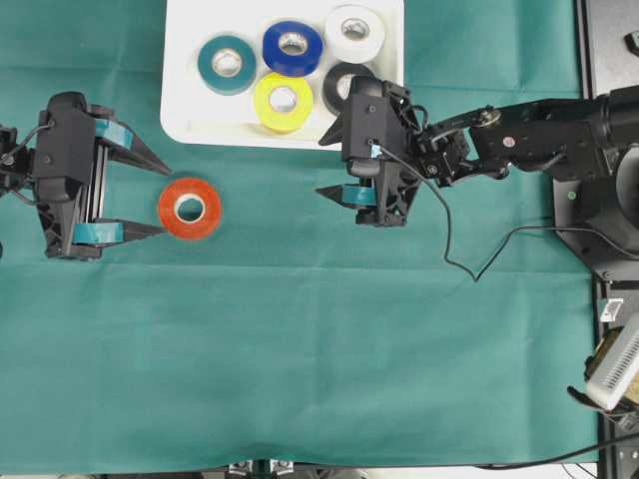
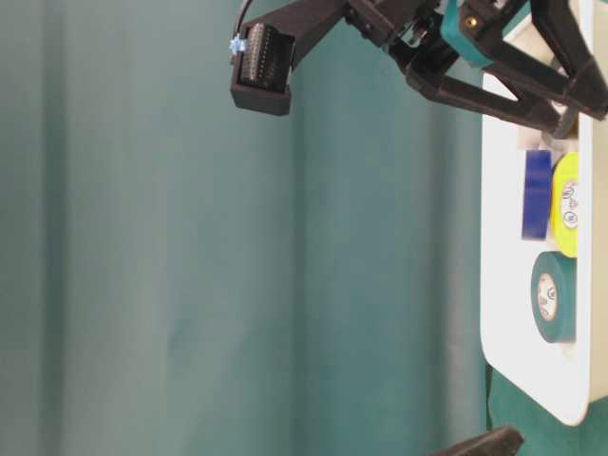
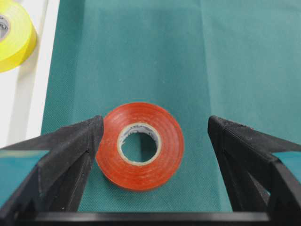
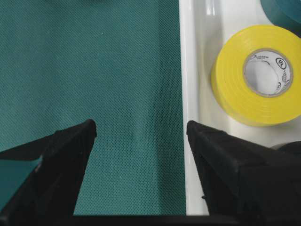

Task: Put the tape alternately from left to right into the white case.
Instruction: 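Move the left gripper down and grasp the red tape roll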

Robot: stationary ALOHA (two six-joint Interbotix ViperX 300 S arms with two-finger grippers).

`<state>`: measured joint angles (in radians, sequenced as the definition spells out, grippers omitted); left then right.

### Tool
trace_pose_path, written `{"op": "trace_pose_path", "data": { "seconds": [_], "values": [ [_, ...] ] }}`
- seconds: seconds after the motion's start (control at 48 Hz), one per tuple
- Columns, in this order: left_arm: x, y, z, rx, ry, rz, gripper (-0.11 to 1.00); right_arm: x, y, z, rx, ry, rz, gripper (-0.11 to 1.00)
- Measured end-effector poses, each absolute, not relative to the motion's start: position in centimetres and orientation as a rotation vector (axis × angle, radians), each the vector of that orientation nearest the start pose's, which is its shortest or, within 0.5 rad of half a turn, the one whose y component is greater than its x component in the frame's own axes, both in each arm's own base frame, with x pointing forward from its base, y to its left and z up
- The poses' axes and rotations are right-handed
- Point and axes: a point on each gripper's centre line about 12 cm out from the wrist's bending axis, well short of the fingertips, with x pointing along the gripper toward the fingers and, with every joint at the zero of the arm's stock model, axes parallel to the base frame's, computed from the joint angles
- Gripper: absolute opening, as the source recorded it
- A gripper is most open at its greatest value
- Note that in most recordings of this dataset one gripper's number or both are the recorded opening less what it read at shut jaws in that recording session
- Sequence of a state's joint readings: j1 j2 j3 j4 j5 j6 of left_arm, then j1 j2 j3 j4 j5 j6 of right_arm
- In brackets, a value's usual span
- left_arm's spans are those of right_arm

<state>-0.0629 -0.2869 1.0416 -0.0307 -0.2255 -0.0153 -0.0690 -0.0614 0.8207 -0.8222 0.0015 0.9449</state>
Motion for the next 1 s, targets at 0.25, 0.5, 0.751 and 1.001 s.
{"op": "trace_pose_path", "data": {
  "seconds": [0.25, 0.5, 0.751, 1.001],
  "values": [
    [29.2, -1.7, 16.4, -0.029, 0.538, -0.04, 0.7, 34.3, -2.4, 14.2, 0.142, 0.756, -0.114, 0.85],
    [30.1, -1.8, 14.1, -0.027, 0.624, -0.039, 0.7, 34.3, -2.4, 14.2, 0.141, 0.756, -0.114, 0.85],
    [32.1, -2.9, 12.0, -0.01, 0.756, -0.066, 0.7, 34.3, -2.4, 14.2, 0.14, 0.757, -0.115, 0.85],
    [32.9, -3.5, 10.8, 0.001, 0.836, -0.08, 0.7, 34.3, -2.5, 14.1, 0.142, 0.759, -0.117, 0.85]
  ]
}}
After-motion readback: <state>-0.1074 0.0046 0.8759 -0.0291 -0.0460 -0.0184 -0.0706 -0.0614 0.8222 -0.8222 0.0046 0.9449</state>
